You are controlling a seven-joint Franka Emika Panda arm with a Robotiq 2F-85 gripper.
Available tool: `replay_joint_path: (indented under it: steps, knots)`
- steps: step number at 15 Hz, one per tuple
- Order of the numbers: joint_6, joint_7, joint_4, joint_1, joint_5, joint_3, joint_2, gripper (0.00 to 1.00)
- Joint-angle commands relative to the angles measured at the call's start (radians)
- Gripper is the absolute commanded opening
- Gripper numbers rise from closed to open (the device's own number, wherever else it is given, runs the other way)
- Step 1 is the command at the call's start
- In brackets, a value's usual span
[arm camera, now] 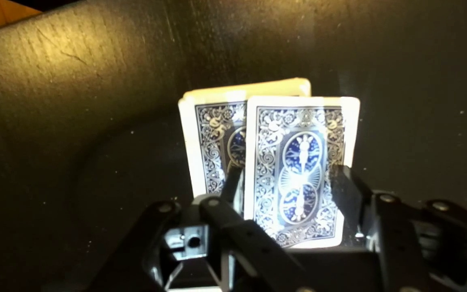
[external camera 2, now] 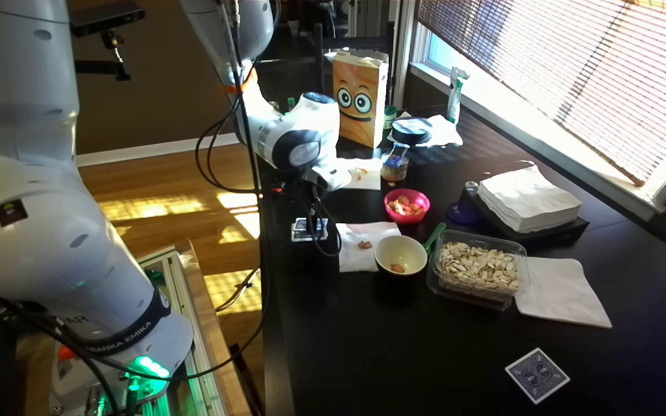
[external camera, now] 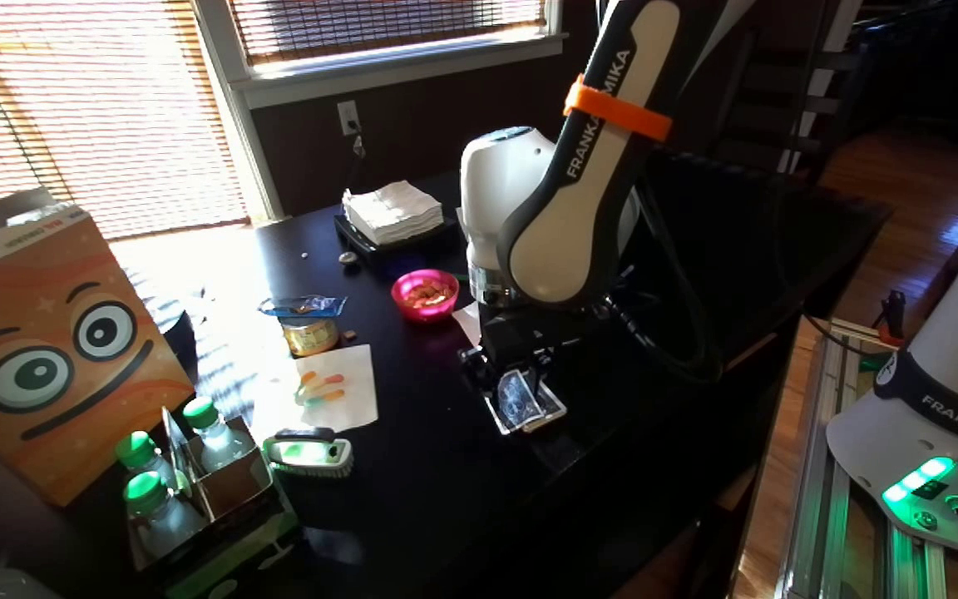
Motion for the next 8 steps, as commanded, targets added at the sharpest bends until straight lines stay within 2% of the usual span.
replay_joint_path:
  steps: [1, 3, 6, 8]
  knots:
    - [0.012, -0.043, 0.011, -0.017, 0.042, 0.017, 0.016, 0.6]
    - [0.012, -0.048, 0.011, -0.018, 0.046, 0.017, 0.016, 0.59]
    - [0.012, -0.056, 0.012, -0.02, 0.05, 0.016, 0.014, 0.45]
    - [0.011, -0.06, 0.012, -0.02, 0.051, 0.014, 0.012, 0.45]
